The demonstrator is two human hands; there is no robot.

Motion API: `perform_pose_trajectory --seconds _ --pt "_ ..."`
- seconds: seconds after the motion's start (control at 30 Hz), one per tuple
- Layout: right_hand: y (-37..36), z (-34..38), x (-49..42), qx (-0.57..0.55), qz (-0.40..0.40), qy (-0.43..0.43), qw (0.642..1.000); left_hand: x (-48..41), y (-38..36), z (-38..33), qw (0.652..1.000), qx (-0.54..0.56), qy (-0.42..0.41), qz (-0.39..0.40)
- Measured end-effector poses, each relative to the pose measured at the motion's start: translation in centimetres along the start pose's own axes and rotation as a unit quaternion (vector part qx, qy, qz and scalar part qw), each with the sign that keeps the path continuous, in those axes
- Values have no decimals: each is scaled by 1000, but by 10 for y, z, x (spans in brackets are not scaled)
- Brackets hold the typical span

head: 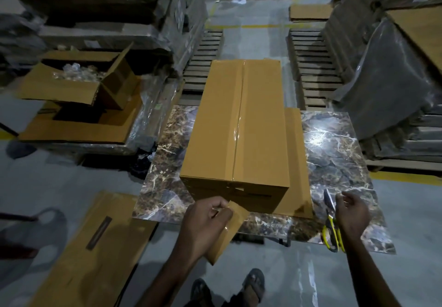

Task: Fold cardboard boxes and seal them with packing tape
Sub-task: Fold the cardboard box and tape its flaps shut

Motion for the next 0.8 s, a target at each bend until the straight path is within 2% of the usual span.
perform_pose_trajectory --seconds 0.07,0.1,0.17,0.23,0.3,0.47,0.67,0.8 --pt "2 47 45 -102 9 54 993 -2 0 -3 1000 -24 -11 -4" --pt "4 71 72 -133 50 72 987 -3 0 -4 999 -33 -17 -3" --pt "5 114 128 -163 204 80 962 -6 -1 -4 998 -56 -25 -1" --pt "-2 143 173 -143 356 71 921 -12 0 -3 996 -81 -33 11" --pt "-11 156 198 -150 418 66 894 -15 3 -2 994 -92 -47 29" --pt "-34 164 214 -151 420 48 893 -21 18 -3 990 -109 -84 39" --pt "-49 168 221 -133 370 21 919 -26 28 -5 970 -191 -141 43" --pt "-56 170 226 -92 360 36 928 -33 36 10 964 -228 -108 80"
Point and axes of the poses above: each hand's wrist, its own x-axis away from the middle knuckle, its own y-axis out of the back of the hand, z = x × y, the point moved 2 cm from there along -x, towards the middle knuckle, and after that the axes turned 8 degrees about -x, right-handed, at the moved point
